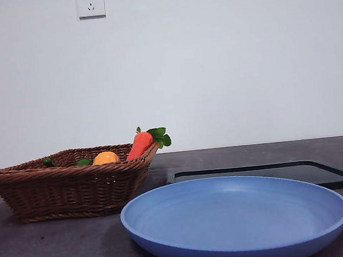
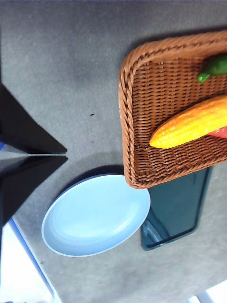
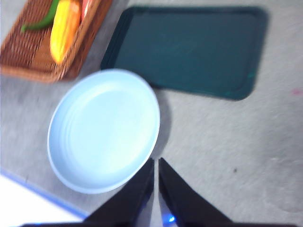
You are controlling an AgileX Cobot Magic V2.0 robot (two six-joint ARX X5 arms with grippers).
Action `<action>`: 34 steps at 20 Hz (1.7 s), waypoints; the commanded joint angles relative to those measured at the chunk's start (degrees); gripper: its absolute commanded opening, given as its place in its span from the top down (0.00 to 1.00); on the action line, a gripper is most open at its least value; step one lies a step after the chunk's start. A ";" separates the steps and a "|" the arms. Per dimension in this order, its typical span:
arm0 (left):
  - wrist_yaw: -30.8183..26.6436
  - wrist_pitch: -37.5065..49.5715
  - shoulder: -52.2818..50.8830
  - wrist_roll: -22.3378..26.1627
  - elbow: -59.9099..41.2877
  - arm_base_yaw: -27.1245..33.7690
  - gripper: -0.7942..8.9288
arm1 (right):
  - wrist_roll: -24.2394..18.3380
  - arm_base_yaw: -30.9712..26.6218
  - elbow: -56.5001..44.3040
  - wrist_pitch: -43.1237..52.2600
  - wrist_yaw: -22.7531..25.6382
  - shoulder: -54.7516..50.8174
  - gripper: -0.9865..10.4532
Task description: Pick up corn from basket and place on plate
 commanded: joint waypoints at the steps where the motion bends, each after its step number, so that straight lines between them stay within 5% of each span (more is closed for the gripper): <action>1: 0.35 0.70 0.24 1.62 0.92 -0.09 0.90 | -1.25 0.70 0.90 0.28 -0.07 1.20 0.91; 5: 0.35 0.68 0.24 1.57 0.92 -0.09 0.59 | 1.16 0.87 0.90 1.53 -0.09 2.86 0.66; 7: 0.35 0.70 0.24 1.57 0.92 -0.09 0.51 | 1.31 1.22 0.90 1.60 -0.09 3.65 0.62; 34: 0.37 1.16 0.24 1.40 0.92 -0.09 0.52 | 1.70 17.79 0.90 26.56 0.04 48.81 0.69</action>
